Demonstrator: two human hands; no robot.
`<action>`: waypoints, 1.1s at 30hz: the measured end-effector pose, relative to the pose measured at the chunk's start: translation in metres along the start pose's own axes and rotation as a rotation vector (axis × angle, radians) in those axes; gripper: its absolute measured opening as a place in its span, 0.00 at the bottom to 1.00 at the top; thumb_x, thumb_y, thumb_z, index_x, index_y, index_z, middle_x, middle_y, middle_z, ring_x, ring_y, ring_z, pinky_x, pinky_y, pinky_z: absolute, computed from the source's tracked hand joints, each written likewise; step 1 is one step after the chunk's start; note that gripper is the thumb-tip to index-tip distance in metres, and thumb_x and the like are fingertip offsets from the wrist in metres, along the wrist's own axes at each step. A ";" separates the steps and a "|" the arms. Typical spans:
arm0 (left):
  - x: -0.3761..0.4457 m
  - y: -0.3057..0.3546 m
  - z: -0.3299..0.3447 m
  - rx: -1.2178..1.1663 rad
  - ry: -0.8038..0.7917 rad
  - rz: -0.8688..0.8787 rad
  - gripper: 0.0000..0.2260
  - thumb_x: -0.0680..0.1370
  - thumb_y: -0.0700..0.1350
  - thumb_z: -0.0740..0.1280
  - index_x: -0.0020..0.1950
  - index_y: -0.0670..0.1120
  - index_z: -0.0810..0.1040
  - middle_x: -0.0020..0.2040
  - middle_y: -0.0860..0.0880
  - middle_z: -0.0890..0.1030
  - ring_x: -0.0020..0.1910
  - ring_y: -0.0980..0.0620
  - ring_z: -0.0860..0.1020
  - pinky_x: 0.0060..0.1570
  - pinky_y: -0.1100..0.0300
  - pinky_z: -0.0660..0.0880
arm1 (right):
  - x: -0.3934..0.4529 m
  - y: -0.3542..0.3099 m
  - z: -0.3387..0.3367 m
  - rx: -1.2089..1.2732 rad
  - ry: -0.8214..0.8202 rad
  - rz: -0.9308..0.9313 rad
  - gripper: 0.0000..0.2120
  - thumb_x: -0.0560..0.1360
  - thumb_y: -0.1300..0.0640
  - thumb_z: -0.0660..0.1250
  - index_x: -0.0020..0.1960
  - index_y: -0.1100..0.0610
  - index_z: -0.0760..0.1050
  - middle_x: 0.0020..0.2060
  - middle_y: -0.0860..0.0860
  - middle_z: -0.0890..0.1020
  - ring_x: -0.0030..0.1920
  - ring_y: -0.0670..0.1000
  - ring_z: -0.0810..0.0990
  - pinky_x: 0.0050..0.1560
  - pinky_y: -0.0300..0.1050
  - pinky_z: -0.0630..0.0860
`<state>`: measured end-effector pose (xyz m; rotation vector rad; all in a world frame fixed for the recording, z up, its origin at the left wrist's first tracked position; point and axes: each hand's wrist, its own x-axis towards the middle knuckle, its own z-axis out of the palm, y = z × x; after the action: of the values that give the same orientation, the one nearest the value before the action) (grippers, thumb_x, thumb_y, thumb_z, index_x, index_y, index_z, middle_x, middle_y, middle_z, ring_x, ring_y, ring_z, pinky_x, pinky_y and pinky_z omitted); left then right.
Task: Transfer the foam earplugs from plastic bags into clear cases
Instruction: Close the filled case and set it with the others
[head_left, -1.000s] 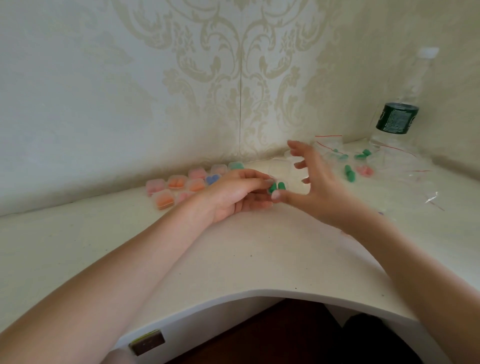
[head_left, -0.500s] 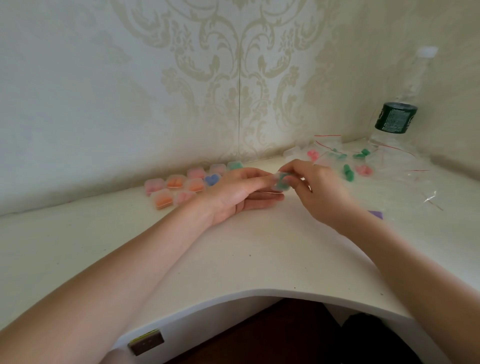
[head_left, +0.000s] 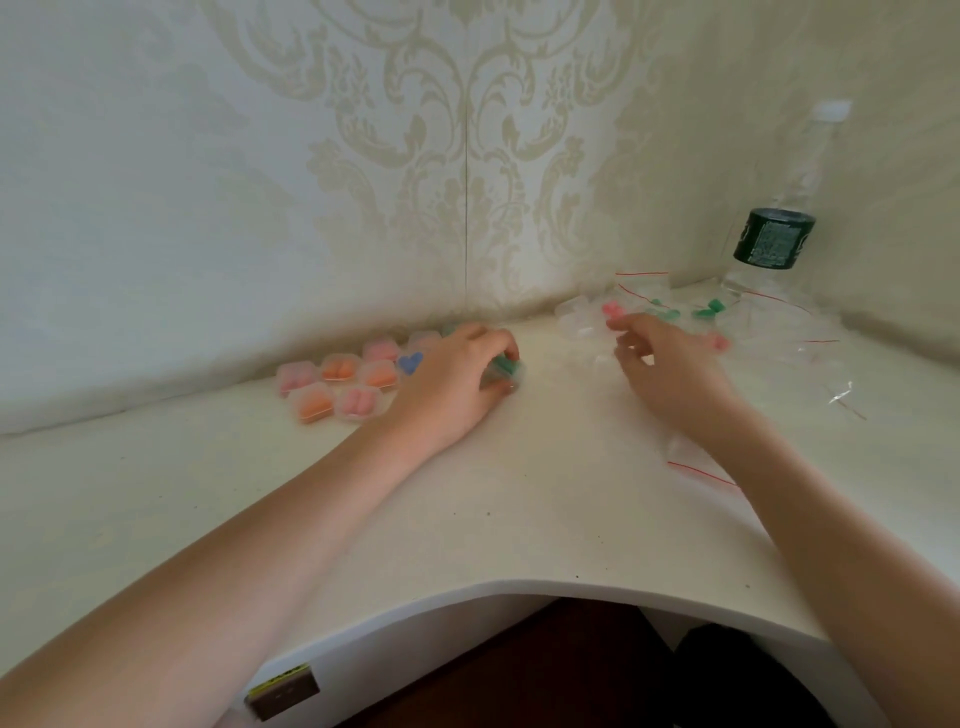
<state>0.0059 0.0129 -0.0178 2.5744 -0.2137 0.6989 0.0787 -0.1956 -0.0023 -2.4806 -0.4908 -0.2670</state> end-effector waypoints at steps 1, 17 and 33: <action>0.000 0.000 0.001 0.011 0.005 -0.005 0.09 0.74 0.41 0.71 0.53 0.44 0.79 0.54 0.48 0.78 0.50 0.50 0.77 0.49 0.60 0.71 | -0.002 -0.002 0.001 -0.028 -0.032 -0.024 0.16 0.79 0.53 0.61 0.67 0.47 0.71 0.59 0.48 0.78 0.62 0.53 0.75 0.65 0.54 0.68; 0.003 0.030 0.012 0.000 0.102 0.152 0.14 0.74 0.43 0.71 0.60 0.48 0.81 0.57 0.49 0.82 0.56 0.49 0.78 0.55 0.60 0.71 | -0.007 -0.019 0.009 0.447 0.039 -0.185 0.11 0.73 0.64 0.69 0.48 0.49 0.79 0.37 0.45 0.79 0.35 0.46 0.75 0.41 0.36 0.74; 0.086 0.108 0.103 0.153 -0.335 0.072 0.19 0.83 0.48 0.52 0.75 0.51 0.63 0.77 0.47 0.57 0.76 0.46 0.54 0.73 0.44 0.53 | -0.010 0.081 -0.052 -0.324 -0.007 0.351 0.19 0.81 0.50 0.54 0.70 0.55 0.68 0.69 0.56 0.70 0.72 0.58 0.62 0.70 0.56 0.57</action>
<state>0.0963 -0.1329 -0.0106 2.8326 -0.3743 0.3135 0.0987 -0.2908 -0.0047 -2.8253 -0.0059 -0.2075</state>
